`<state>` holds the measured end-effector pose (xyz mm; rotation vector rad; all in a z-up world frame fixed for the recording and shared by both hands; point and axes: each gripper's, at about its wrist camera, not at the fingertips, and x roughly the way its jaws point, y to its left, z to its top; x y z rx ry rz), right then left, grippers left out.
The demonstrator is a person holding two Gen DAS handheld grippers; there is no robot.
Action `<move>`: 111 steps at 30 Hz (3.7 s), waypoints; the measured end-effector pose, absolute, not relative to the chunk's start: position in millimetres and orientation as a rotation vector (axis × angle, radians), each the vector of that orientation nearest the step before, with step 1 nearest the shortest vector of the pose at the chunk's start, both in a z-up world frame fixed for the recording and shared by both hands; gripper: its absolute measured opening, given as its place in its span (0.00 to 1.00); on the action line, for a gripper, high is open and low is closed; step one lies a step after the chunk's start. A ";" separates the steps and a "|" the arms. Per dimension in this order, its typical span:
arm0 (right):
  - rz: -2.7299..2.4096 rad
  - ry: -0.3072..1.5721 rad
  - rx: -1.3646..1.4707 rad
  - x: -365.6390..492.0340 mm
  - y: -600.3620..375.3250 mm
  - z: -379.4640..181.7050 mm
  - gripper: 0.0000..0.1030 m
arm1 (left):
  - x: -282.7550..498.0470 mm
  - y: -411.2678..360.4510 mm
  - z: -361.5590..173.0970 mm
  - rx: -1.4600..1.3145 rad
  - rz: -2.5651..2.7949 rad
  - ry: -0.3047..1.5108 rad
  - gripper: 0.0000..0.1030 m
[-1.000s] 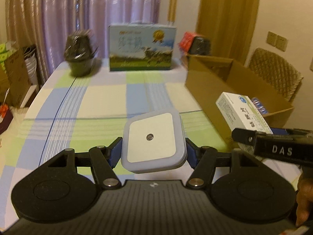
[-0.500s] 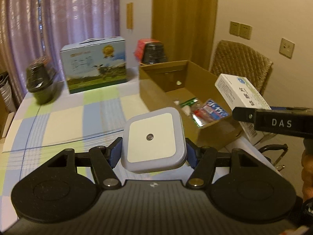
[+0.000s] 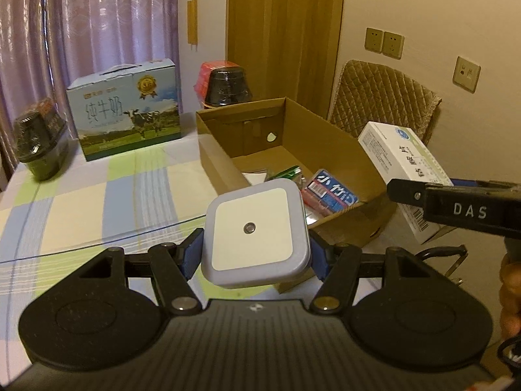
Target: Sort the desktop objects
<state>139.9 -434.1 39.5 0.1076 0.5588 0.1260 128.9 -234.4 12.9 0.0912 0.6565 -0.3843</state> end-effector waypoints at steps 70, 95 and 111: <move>0.150 0.626 0.208 185.7 -470.1 30.8 0.92 | 162.1 -221.4 10.9 -0.052 -0.309 0.682 0.95; 0.182 0.653 0.162 88.8 -479.2 84.5 0.98 | 71.9 -215.9 38.3 -0.111 -0.236 0.732 0.99; 0.184 0.626 0.112 55.0 -469.7 105.6 0.98 | 47.2 -223.9 58.7 -0.103 -0.222 0.728 0.99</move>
